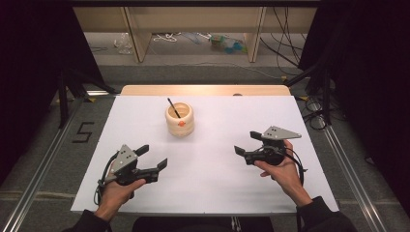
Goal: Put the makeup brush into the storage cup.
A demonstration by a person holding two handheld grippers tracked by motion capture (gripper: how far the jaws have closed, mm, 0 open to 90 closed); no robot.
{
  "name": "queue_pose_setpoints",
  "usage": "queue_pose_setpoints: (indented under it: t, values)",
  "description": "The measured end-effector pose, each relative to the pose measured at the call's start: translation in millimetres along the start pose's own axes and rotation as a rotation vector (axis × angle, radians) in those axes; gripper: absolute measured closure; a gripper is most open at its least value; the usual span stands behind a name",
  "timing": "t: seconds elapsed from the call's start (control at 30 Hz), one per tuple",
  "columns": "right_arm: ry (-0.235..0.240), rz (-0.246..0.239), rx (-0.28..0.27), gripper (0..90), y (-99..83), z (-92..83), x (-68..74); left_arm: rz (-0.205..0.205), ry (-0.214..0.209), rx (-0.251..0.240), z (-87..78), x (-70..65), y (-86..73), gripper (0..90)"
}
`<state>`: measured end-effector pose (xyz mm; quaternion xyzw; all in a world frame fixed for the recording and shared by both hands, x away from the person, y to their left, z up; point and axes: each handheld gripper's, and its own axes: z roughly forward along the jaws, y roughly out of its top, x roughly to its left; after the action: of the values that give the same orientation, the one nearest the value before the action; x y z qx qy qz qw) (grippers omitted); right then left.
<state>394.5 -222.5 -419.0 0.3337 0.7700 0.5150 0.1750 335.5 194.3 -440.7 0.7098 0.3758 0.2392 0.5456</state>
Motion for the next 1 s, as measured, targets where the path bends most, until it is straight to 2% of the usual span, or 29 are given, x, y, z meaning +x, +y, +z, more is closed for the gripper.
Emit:
queue_pose_setpoints:
  t: [0.3, 0.73, 0.8, 0.93, 0.97, 1.0]
  values:
    - [0.032, 0.018, -0.001, 16.4, -7.1, -8.9, 7.2, 0.004, 0.003, -0.001, -0.4, 0.4, -0.1, 16.1]
    - [0.029, 0.012, -0.009, 16.2, -19.2, -21.9, 14.0, 0.008, 0.003, 0.002, -0.5, 0.0, -0.1, 16.1]
    - [0.018, 0.012, 0.003, 16.2, -20.1, -24.9, 15.0, 0.009, 0.000, 0.003, -0.4, 0.0, -0.1, 16.1]
    - [0.032, 0.010, -0.025, 16.2, -22.6, -25.8, 17.5, 0.009, 0.003, 0.004, -0.6, 0.0, -0.2, 16.1]
    - [0.022, 0.006, -0.015, 16.2, -22.5, -27.0, 18.0, 0.007, 0.004, 0.005, -0.5, -0.1, -0.3, 16.1]
    - [0.032, 0.004, -0.013, 16.2, -22.7, -27.1, 18.7, 0.007, 0.004, 0.005, -0.4, -0.1, -0.3, 16.1]
